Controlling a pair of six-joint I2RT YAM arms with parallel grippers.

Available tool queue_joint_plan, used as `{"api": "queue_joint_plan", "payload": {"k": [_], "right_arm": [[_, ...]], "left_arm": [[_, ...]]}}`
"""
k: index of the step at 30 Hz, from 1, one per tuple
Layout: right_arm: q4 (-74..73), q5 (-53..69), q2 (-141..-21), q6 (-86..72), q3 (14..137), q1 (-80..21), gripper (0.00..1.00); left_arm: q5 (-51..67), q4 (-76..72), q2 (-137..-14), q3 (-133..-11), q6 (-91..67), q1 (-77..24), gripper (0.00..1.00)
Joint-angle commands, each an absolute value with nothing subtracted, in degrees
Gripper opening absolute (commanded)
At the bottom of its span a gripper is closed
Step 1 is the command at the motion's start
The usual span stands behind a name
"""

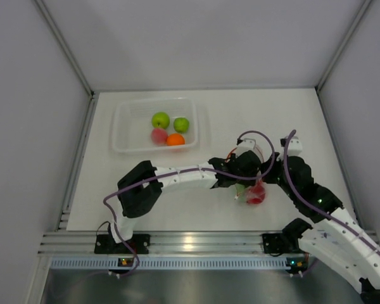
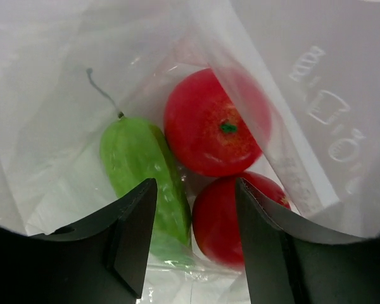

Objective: Open the zip-top bag and remove the fake food

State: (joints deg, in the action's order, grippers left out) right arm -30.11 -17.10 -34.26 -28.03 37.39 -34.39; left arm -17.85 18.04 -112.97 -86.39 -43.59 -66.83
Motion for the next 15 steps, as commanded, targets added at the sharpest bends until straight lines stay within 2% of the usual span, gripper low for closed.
{"api": "queue_joint_plan", "payload": {"k": [1, 8, 15], "right_arm": [[-31.0, -16.4, -32.3, -27.8, 36.4, -33.9, 0.00], [-30.5, -15.1, -31.7, -27.8, 36.0, -34.0, 0.00], [-29.9, -15.3, -31.9, -27.7, 35.9, -34.0, 0.00]], "left_arm": [[-19.1, 18.8, -116.3, -88.9, -44.0, -67.1, 0.58], [-24.6, 23.3, -119.0, -90.2, -44.2, -67.1, 0.58], [-23.4, 26.6, -122.2, -93.5, -42.6, -67.6, 0.69]]}}
